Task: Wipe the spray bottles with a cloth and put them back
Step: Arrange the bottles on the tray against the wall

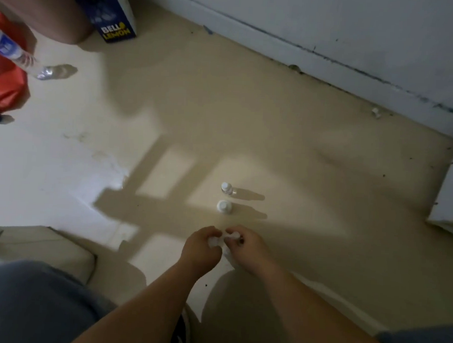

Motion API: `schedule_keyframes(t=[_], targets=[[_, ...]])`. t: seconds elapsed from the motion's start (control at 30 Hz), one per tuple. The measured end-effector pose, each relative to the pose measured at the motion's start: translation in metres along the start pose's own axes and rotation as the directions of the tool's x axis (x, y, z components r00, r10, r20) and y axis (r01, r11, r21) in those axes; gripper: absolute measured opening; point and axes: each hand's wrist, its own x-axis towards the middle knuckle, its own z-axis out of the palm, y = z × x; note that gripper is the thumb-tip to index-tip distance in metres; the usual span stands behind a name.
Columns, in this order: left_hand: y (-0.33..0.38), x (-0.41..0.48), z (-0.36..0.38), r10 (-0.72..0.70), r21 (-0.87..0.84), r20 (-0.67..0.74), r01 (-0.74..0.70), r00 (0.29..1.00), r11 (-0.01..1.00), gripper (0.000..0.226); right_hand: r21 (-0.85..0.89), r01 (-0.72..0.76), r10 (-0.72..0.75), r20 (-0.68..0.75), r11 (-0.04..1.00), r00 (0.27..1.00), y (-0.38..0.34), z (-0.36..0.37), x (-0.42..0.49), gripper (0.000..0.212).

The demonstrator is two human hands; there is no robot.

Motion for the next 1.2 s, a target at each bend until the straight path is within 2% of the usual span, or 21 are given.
schedule_keyframes(t=[0.1,0.2,0.3,0.37,0.43,0.5,0.6,0.63,0.7,0.73,0.8,1.0,1.07,1.2], targets=[[-0.002,0.007,0.002,-0.028,-0.07,-0.107,0.021,0.994,0.997,0.034,0.112,-0.082,0.087,-0.038,0.99,0.995,0.005,0.0,0.014,0.016],[-0.004,0.014,-0.003,-0.142,-0.252,-0.183,0.093,0.973,0.963,0.036,0.182,-0.091,0.129,-0.209,0.979,0.969,-0.004,-0.003,0.021,0.023],[-0.007,0.021,-0.011,-0.258,-0.437,-0.245,0.131,0.935,0.89,0.032,0.193,-0.003,0.091,-0.451,0.981,0.888,-0.019,-0.012,0.031,0.028],[-0.004,0.025,-0.016,-0.264,-0.457,-0.289,0.11,0.92,0.883,0.026,0.138,0.092,-0.001,-0.55,0.986,0.835,-0.035,-0.022,0.037,0.03],[0.0,0.028,-0.02,-0.219,-0.394,-0.336,0.075,0.916,0.916,0.023,0.08,0.135,-0.071,-0.538,0.988,0.84,-0.051,-0.036,0.043,0.036],[0.009,0.028,-0.023,-0.156,-0.291,-0.366,0.047,0.918,0.956,0.025,-0.003,0.13,-0.12,-0.401,0.992,0.908,-0.066,-0.047,0.051,0.038],[0.014,0.031,-0.026,-0.037,-0.118,-0.373,-0.008,0.927,0.993,0.024,-0.238,0.117,-0.165,-0.192,0.964,0.967,-0.074,-0.053,0.063,0.023],[0.015,0.032,-0.026,-0.006,-0.05,-0.35,-0.012,0.937,0.999,0.021,-0.304,0.133,-0.19,-0.166,0.943,0.968,-0.073,-0.053,0.065,0.03],[0.012,0.034,-0.025,0.017,0.054,-0.305,0.0,0.952,0.999,0.015,-0.375,0.176,-0.241,-0.132,0.91,0.962,-0.07,-0.052,0.067,0.058],[0.011,0.035,-0.023,0.017,0.088,-0.285,0.008,0.958,0.996,0.014,-0.392,0.185,-0.25,-0.121,0.901,0.961,-0.069,-0.05,0.069,0.067],[0.008,0.035,-0.018,0.028,0.152,-0.242,0.01,0.97,0.988,0.018,-0.402,0.197,-0.257,-0.102,0.894,0.961,-0.066,-0.047,0.073,0.072],[0.028,0.033,-0.009,0.171,0.268,-0.188,-0.117,0.967,0.956,0.054,-0.398,0.223,-0.287,-0.107,0.89,0.952,-0.062,-0.037,0.082,0.036],[0.038,0.037,-0.009,0.219,0.297,-0.171,-0.162,0.961,0.941,0.051,-0.379,0.205,-0.274,-0.136,0.902,0.952,-0.062,-0.037,0.084,0.03],[0.056,0.052,-0.009,0.293,0.393,-0.126,-0.223,0.948,0.892,0.027,-0.281,0.161,-0.237,-0.26,0.946,0.936,-0.053,-0.04,0.082,0.025]])
